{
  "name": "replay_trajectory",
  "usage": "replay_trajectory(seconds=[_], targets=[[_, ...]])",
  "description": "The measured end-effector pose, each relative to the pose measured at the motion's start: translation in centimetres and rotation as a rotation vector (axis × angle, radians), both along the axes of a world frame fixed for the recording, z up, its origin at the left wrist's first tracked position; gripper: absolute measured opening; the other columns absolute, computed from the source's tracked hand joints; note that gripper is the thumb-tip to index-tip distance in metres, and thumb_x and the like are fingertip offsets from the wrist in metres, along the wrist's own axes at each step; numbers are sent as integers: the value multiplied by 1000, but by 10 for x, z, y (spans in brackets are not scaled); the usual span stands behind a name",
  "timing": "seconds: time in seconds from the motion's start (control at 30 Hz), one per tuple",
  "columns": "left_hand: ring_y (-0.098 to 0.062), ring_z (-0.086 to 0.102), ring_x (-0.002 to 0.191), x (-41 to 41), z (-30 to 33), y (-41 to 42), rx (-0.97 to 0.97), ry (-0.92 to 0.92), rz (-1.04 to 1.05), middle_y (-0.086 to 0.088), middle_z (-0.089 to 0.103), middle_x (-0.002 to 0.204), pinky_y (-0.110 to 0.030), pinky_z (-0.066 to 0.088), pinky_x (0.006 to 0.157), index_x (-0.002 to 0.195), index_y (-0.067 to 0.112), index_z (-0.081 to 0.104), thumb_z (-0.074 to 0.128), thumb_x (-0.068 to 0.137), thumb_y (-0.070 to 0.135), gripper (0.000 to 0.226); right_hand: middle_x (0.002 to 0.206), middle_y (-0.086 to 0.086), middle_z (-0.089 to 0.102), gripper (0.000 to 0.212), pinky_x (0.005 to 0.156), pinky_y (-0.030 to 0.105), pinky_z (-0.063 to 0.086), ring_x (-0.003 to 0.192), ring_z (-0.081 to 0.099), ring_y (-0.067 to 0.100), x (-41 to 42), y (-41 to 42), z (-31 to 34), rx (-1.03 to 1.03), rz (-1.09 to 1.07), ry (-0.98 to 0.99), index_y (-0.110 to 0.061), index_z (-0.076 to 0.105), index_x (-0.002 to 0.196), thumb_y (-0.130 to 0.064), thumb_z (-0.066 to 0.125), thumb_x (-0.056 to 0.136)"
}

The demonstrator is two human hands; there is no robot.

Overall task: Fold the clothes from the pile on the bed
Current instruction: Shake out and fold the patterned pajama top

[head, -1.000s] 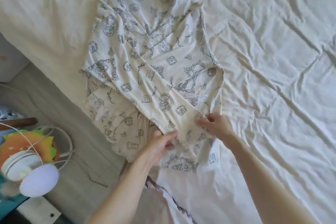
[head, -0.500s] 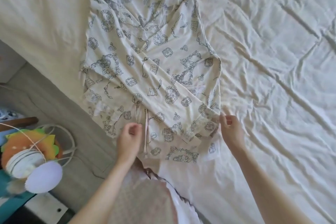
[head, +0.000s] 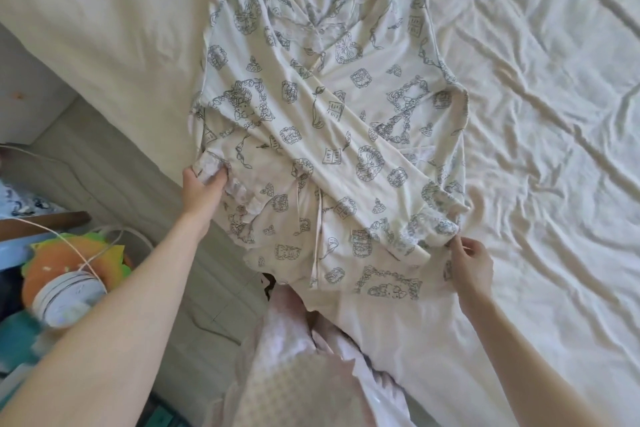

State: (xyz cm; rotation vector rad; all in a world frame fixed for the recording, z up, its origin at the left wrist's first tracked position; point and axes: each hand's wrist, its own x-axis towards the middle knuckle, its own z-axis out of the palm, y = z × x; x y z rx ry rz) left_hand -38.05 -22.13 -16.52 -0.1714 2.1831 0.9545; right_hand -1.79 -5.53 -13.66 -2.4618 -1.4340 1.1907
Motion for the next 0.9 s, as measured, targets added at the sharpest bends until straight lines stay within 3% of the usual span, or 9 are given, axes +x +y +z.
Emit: replay_trajectory(seconds=[0.1,0.23,0.3,0.47,0.53,0.63,0.7,0.8,0.9], targets=[[-21,54,110,7,-4,-26,-13,-101,-111,6,61,106,-30,37,85,114,14,54,64,87,34,35,80,5,59,21,54,29,41,63,54,14,6,-7,5,-70,-21,84,-9,59,100,-25,64,87],[-29,51,118,29,-2,-73,-140,-274,-248,-10,57,123,-37,39,94,127,-1,49,67,85,35,58,75,7,58,15,62,34,46,66,54,20,17,-19,15,-196,-199,186,0,61,96,-10,65,85],[-27,54,107,42,3,-94,-150,-284,-265,-9,59,112,-32,38,86,118,-2,55,65,88,30,45,80,7,58,12,66,32,49,70,56,18,22,-25,22,-236,-348,283,-2,59,96,-5,64,85],[-24,56,96,64,33,-135,-46,-242,-87,-10,62,101,-39,42,86,107,1,58,54,94,33,35,91,6,60,24,74,35,50,81,60,19,37,-35,44,-206,-601,525,-7,55,108,-1,62,86],[-21,54,87,69,47,-144,-10,-147,-38,-7,61,93,-35,41,75,101,3,57,50,97,30,28,96,8,59,27,82,38,48,84,60,21,41,-37,53,-175,-644,588,-6,51,114,0,59,88],[-20,48,78,79,64,-153,-17,17,-30,-3,55,75,-28,35,59,92,3,57,49,98,21,20,92,6,58,8,70,36,53,80,60,20,44,-40,66,-152,-628,640,-7,55,99,-3,54,92],[-20,50,78,87,73,-153,3,40,15,-1,56,76,-27,37,58,96,2,58,49,98,18,19,87,5,58,7,56,33,58,74,63,19,48,-42,71,-146,-625,666,-9,54,89,-6,52,94],[-21,55,76,101,89,-149,44,-9,136,-2,57,81,-31,51,56,103,-1,57,51,97,17,20,85,7,59,9,45,28,56,53,68,15,56,-43,79,-161,-653,696,-8,53,87,-8,51,96],[-13,54,50,118,109,-150,73,-129,279,-9,58,77,-23,52,40,100,1,55,53,96,17,16,85,8,60,7,45,29,56,49,67,15,70,-47,87,-207,-638,688,-6,53,90,-7,51,96]])
